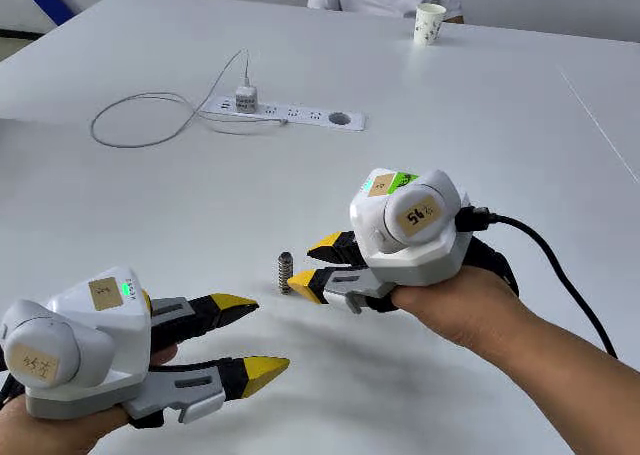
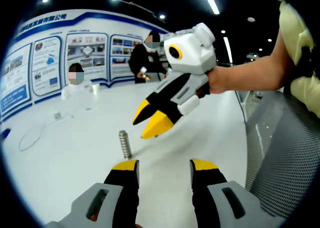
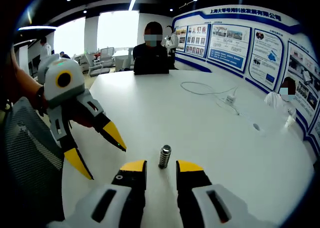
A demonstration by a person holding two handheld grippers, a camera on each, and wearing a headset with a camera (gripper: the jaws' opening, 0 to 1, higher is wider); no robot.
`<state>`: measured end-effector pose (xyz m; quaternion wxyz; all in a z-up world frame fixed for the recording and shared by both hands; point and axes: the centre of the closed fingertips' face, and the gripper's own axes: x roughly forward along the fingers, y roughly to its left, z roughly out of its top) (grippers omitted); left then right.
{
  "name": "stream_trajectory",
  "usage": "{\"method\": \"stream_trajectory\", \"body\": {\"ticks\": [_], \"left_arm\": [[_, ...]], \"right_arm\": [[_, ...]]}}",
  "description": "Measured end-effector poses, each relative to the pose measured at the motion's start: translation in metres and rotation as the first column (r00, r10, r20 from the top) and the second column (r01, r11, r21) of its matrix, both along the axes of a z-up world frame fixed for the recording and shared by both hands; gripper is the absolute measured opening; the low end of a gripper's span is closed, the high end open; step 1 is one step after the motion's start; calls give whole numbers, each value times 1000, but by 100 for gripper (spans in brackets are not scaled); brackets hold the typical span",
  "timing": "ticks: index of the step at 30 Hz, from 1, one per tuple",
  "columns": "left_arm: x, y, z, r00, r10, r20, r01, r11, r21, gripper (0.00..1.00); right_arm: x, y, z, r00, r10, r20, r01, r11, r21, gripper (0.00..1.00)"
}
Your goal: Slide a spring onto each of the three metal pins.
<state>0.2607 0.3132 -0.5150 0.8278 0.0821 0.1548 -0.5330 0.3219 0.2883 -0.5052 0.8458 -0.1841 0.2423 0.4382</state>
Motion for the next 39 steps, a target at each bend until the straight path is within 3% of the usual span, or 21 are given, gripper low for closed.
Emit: {"method": "stream_trajectory", "body": {"ticks": [29,39], "left_arm": [[3,-1,5,1000,12,2,-12,1000,-4,48],[3,-1,4,1000,14,-2,-14,1000,0,50]], "right_arm": [[-37,-39,7,1000,-31,8,31,999,9,26],[-48,-63,7,998,-61,0,61,998,9,27]]}}
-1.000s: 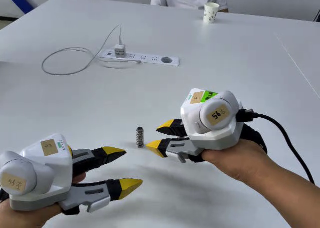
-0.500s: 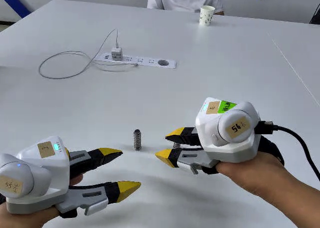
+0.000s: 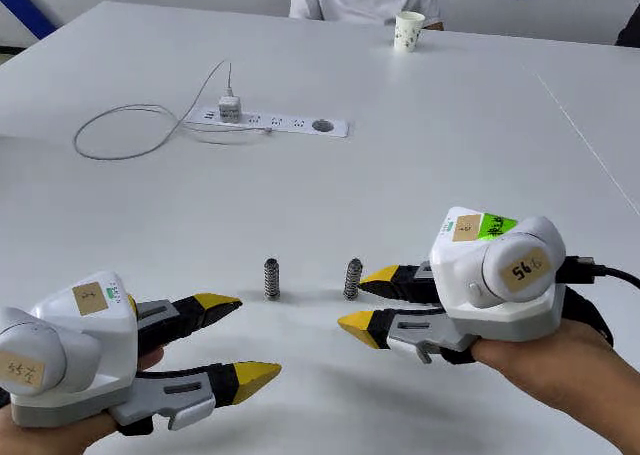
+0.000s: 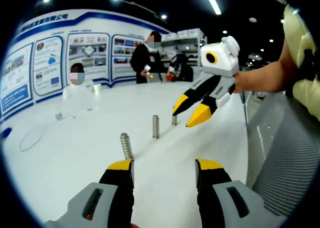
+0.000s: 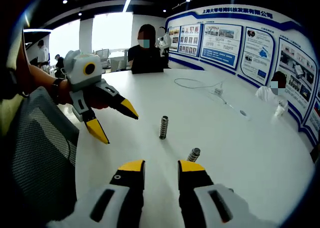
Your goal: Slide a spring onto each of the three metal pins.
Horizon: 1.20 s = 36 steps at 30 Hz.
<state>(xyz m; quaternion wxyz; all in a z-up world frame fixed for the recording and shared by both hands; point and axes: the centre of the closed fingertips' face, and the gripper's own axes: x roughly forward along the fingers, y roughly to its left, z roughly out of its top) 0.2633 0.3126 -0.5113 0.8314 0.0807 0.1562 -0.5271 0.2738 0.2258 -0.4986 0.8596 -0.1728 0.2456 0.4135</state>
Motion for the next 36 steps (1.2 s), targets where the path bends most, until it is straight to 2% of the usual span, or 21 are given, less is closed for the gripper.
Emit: {"method": "stream_trajectory", "body": {"ticks": [17,36], "left_arm": [[1,-3,-1,1000,2,-6,-2,1000,7,52],[2,-2,-2,1000,9,-14,-9,1000,12,54]], "right_arm": [[-5,-39,2,998,-70,0,70,998,3,29],[-13,-79,-2,989,-150,-10,151,988,20,34]]}}
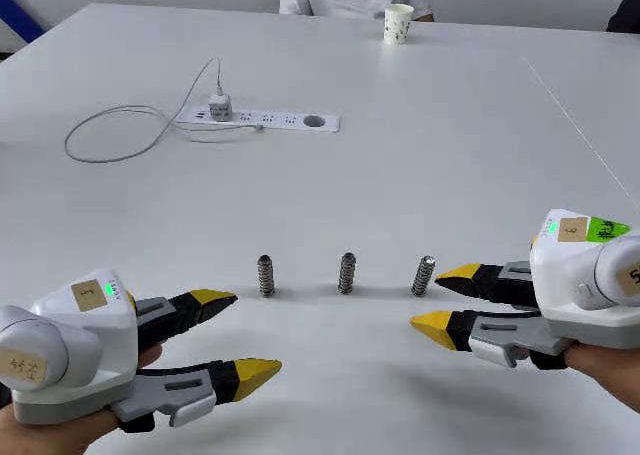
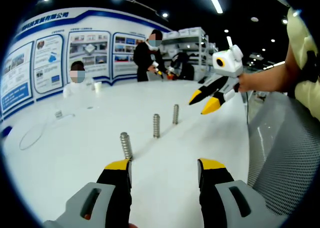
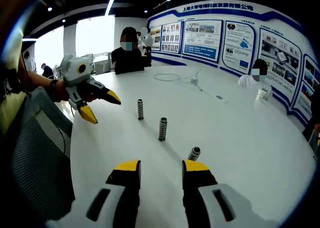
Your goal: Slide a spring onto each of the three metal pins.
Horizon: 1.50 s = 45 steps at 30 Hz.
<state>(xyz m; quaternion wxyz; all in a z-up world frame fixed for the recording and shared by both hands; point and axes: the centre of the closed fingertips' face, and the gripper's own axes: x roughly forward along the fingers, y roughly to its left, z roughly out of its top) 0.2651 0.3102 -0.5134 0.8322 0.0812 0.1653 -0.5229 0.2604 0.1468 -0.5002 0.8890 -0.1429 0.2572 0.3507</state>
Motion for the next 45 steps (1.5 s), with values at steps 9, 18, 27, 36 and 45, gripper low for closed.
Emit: {"method": "stream_trajectory", "body": {"ticks": [9,18,27,36,45], "left_arm": [[2,2,-4,1000,5,-8,-5,1000,0,55],[2,5,-4,1000,10,-12,-10,1000,0,55],[1,7,-5,1000,17,-16,-17,1000,1,56],[0,7,-5,1000,24,-19,-24,1000,-4,57],[0,9,-7,999,36,-23,-36,999,-7,57]], "right_arm": [[-3,-15,0,1000,-27,3,27,1000,17,39],[-6,-17,-1,999,-34,5,34,999,31,43],[-7,-22,1,998,-54,15,53,997,58,49],[-9,-18,0,998,-54,16,52,995,85,55],[-10,-16,-2,999,-47,15,45,994,96,58]]}}
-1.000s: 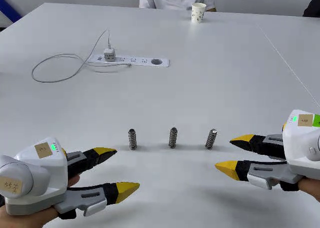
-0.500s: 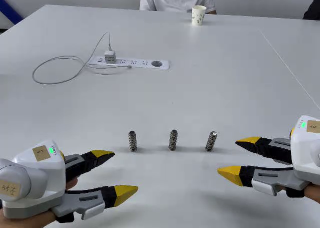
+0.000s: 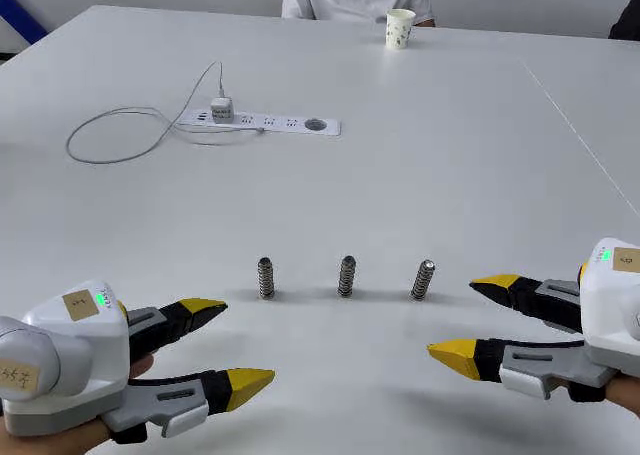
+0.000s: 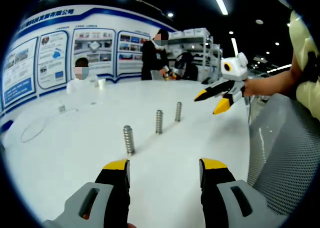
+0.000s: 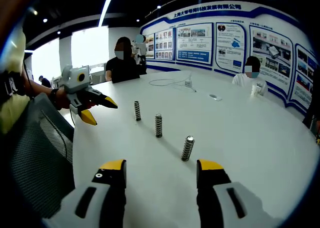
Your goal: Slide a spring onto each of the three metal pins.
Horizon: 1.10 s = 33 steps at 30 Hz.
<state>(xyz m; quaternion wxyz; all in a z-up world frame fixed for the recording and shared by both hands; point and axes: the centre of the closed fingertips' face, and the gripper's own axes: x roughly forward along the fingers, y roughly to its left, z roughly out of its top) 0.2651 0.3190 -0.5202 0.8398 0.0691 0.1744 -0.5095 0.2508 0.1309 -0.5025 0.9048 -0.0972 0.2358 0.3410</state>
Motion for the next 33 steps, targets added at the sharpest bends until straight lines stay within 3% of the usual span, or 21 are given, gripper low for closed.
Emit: {"method": "stream_trajectory", "body": {"ticks": [33], "left_arm": [[-2,-2,2,1000,14,0,-14,1000,1,57]], "right_arm": [[2,-1,2,1000,-5,19,5,1000,18,60]]}}
